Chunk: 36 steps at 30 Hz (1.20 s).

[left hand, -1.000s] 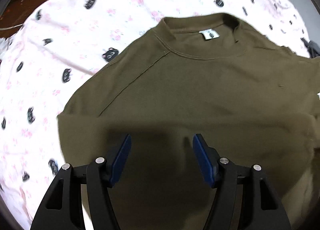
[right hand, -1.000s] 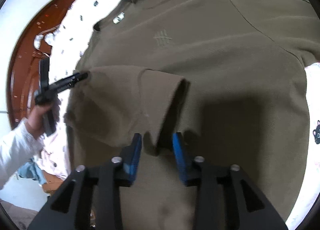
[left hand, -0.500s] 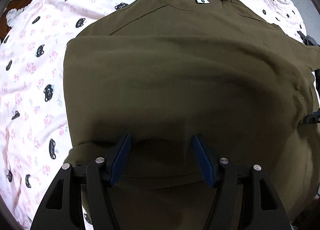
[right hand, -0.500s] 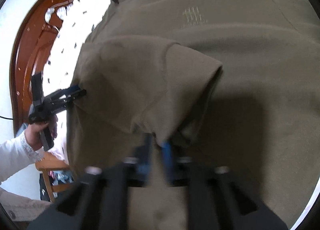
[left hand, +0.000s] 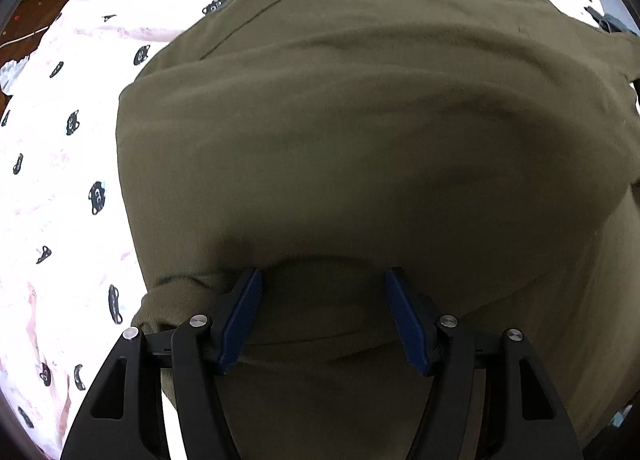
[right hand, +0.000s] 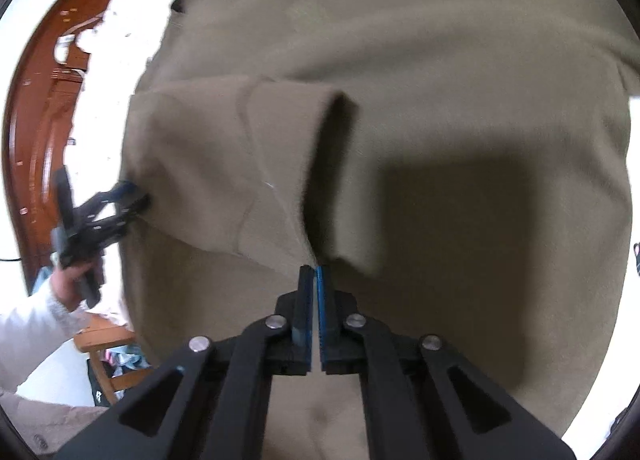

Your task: Fold clothes

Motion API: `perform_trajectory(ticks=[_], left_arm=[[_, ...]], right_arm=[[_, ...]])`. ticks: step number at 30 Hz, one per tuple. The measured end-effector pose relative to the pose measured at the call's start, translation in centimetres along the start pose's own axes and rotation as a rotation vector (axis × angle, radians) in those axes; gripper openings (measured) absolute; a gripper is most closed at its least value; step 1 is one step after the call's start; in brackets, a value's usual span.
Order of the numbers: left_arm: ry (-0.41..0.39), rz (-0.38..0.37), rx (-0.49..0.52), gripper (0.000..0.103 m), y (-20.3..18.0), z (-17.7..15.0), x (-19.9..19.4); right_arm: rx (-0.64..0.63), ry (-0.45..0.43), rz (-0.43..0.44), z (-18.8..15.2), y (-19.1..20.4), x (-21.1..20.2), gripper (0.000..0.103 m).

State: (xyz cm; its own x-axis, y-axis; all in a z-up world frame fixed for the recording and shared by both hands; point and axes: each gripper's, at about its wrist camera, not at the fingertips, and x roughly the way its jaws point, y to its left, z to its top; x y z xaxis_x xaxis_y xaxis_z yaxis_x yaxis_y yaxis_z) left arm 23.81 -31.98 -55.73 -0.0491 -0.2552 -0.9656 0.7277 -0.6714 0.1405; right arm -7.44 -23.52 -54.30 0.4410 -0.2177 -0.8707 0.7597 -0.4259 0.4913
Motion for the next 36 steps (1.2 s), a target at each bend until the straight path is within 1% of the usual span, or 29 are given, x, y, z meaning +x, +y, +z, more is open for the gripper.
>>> perform_trajectory(ticks=[1,3,6,8,11,14,17,20,22,24,26,27,29,31,33,36], left_arm=[[0.002,-0.001,0.002,0.06,-0.1,-0.2,0.0],[0.011,0.004,0.006,0.06,-0.2,-0.3,-0.3],[0.018,0.018,0.019,0.06,-0.6,-0.5,-0.6],[0.013,0.025,0.018,0.06,-0.8,-0.7,-0.8],[-0.028,0.025,-0.024,0.06,-1.0,-0.5,-1.9],[-0.082,-0.009,-0.058,0.06,-1.8,-0.5,-3.1],[-0.121,-0.041,-0.063,0.06,-3.6,-0.8,-3.9],[-0.09,-0.045,-0.1,0.06,-4.6,-1.6,-2.9],[-0.072,-0.04,-0.135,0.06,-4.7,-2.2,-2.0],[-0.076,-0.029,-0.136,0.06,-5.0,-2.7,-1.5],[-0.08,-0.012,-0.112,0.06,-5.4,-2.8,-1.6],[-0.082,-0.004,-0.103,0.06,-5.4,-3.0,-2.0],[-0.108,0.035,-0.104,0.06,-4.5,-3.2,-3.0],[-0.135,0.076,-0.118,0.06,-3.1,-3.2,-3.9],[-0.16,0.111,-0.165,0.06,-1.1,-2.9,-4.5],[-0.176,0.182,-0.228,0.06,3.7,-2.0,-4.1]], right_arm=[[0.004,0.006,-0.025,0.0,-0.1,0.2,0.001],[0.019,-0.013,-0.055,0.1,-0.1,-0.2,0.002],[0.015,-0.104,-0.13,0.4,0.7,-2.5,0.007],[-0.01,-0.167,-0.157,0.6,1.8,-4.0,0.01],[-0.087,-0.245,-0.151,1.5,4.3,-5.6,0.011],[-0.173,-0.272,-0.083,2.6,7.3,-5.5,0.013],[-0.241,-0.229,-0.028,3.8,9.9,-3.5,0.017],[-0.245,-0.157,-0.045,4.9,10.7,-0.6,0.017],[-0.211,-0.117,-0.076,5.6,10.2,1.1,0.017],[-0.142,-0.086,-0.104,6.1,8.9,2.3,0.017],[-0.063,-0.076,-0.084,6.4,7.4,2.7,0.013],[-0.03,-0.074,-0.071,6.5,6.8,2.8,0.012],[0.0,-0.08,-0.039,6.6,6.4,2.5,0.012],[-0.048,-0.094,-0.038,6.4,7.1,1.9,0.015],[-0.102,-0.11,-0.031,6.0,8.0,1.2,0.017],[-0.155,-0.128,-0.015,5.0,8.8,0.1,0.021]])
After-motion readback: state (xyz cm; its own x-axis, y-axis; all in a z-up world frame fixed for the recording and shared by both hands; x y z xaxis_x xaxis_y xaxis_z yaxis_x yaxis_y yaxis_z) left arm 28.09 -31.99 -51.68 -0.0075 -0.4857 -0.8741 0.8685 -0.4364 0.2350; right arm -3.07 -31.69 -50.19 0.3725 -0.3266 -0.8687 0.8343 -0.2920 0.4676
